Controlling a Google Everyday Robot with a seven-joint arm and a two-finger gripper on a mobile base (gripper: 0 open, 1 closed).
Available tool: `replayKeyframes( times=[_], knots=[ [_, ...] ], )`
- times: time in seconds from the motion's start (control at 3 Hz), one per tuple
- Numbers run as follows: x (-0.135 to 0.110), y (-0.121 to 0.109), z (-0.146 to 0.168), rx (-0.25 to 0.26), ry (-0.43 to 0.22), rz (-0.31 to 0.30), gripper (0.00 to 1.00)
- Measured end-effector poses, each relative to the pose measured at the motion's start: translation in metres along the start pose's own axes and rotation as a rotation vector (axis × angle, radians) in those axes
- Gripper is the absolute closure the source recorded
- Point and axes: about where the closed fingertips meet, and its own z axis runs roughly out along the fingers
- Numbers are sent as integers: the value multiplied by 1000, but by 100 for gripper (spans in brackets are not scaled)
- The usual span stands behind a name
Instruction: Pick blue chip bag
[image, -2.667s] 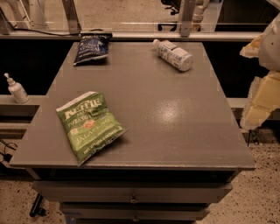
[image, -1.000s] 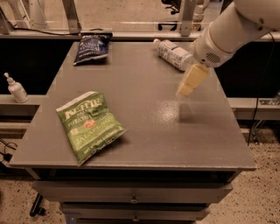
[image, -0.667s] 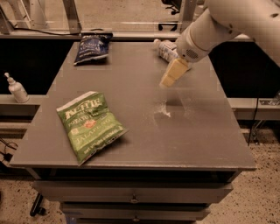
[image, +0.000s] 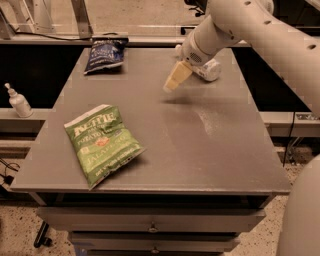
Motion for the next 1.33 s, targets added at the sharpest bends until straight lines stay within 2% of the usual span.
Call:
replayKeyframes(
  times=[0.33,0.67,1.0,1.33],
  knots=[
    [-5,-2,4,2,-47,41,0],
    [-33,-11,17,8,-137,112,0],
    [-70,-17,34,6,-206,147,0],
    [-111,-15,64,-13,-256,146,0]
  ],
)
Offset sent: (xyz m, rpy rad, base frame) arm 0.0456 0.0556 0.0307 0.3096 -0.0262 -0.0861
